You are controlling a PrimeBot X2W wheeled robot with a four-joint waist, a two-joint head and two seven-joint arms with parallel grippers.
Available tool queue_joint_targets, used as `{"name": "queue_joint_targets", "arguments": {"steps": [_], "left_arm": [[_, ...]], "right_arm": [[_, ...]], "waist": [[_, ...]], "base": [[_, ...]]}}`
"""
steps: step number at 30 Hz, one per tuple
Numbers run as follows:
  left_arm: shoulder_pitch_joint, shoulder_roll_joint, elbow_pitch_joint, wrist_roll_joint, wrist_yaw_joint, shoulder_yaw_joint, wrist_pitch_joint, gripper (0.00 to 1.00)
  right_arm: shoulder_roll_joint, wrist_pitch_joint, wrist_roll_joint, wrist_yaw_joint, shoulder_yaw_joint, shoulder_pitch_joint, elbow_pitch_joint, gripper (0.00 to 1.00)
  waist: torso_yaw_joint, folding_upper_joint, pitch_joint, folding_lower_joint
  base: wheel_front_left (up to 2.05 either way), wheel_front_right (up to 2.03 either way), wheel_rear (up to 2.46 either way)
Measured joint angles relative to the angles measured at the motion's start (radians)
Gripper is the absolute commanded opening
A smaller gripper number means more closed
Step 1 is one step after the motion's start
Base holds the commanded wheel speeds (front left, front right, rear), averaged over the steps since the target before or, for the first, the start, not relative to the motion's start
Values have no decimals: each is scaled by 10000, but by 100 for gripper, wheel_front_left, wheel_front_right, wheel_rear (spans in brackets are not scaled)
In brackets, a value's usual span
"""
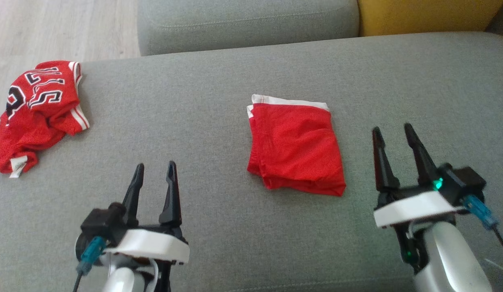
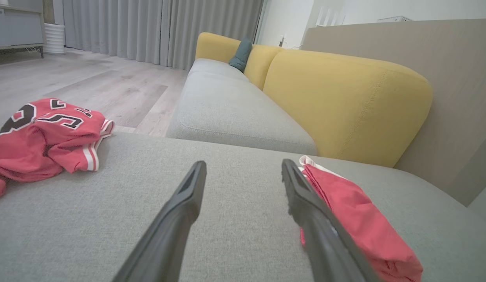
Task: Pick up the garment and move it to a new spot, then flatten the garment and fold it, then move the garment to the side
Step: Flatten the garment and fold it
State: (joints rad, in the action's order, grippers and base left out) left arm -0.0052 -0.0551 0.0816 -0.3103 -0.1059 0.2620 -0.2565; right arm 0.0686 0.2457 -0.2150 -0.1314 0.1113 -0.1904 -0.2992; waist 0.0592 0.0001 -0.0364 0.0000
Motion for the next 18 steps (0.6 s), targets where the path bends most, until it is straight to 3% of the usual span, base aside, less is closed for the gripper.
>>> {"name": "queue_joint_targets", "arguments": {"steps": [7,18], "left_arm": [[307,2,4,0,-10,-61,0,100],[434,4,59,0,-10,-71,0,100]], "right_arm": [[-140,-378,286,-2,-604,894,955,100],[-180,-662,244,-2,-619,1228,1133,100]], "waist": [[-113,0,115,0],[-186,0,178,0]], "base": [[0,0,0],[0,0,0]]}}
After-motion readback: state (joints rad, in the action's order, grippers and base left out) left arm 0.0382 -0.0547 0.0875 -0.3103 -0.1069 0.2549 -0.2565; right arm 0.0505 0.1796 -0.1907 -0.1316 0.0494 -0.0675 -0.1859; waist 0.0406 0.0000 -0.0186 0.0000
